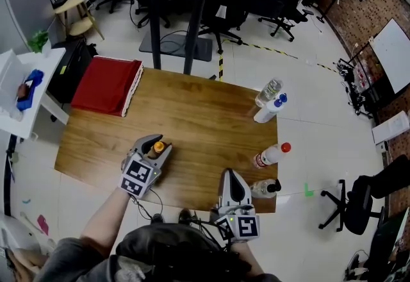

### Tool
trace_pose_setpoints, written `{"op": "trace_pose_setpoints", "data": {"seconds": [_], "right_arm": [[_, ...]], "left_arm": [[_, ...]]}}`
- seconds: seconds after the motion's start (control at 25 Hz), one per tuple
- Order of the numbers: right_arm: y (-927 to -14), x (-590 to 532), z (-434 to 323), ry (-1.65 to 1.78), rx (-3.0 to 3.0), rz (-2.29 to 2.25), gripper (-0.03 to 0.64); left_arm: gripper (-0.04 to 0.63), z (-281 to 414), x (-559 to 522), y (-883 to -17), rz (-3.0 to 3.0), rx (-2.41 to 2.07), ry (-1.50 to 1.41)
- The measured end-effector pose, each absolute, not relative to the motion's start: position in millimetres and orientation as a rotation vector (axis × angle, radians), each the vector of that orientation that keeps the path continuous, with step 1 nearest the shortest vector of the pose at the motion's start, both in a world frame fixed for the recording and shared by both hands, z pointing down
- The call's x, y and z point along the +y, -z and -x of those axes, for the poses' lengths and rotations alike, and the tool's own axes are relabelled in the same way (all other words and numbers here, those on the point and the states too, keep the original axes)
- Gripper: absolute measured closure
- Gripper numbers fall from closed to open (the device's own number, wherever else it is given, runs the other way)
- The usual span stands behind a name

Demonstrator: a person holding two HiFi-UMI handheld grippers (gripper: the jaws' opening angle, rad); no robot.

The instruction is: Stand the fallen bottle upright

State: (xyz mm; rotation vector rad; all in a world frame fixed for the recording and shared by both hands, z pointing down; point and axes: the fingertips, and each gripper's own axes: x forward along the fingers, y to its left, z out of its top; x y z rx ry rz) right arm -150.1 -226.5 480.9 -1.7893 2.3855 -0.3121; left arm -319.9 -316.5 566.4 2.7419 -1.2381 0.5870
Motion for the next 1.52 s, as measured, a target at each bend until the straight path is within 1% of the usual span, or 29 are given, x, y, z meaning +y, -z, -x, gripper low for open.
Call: {"op": "trace_pose_setpoints", "data": {"seconds": [0.28,0.72,1.04,1.08,1.16,1.28,1.52], "right_arm": [[-483.2,-222.1,155.6,0.326,2.411,1.791,0.606],[-487.0,-211.3,160.3,0.335,2.421,1.8,0.606],[-486.2,-207.8,163.4,0.332,2.429,1.796,0.606],[-486.0,-207.1,164.0,0.333,2.43,1.793,0.606],[-485.2,-205.4,164.5,0.332,2.433,1.787,0.606],[-483.7,-202.8,165.7,0.337,2.435,1.785,0.606],[-482.1,-196.6,169.9,0.334,2.442,1.778,0.606]], "left_arm": [[0.423,318.7,-310.0,-567.7,-2.76,-1.274,-0.557],[0.417,329.3,-309.9,-568.4,-2.753,-1.417,-0.433],[0.411,331.5,-309.5,-565.3,-2.792,-1.587,-0.46],[0.398,332.9,-309.2,-566.4,-2.795,-1.615,-0.486],[0.31,336.7,-309.2,-569.3,-2.774,-1.654,-0.536],[0.252,339.7,-310.7,-567.2,-2.742,-1.649,-0.506],[0.207,337.0,-302.7,-561.4,-2.718,-1.551,-0.392]]}}
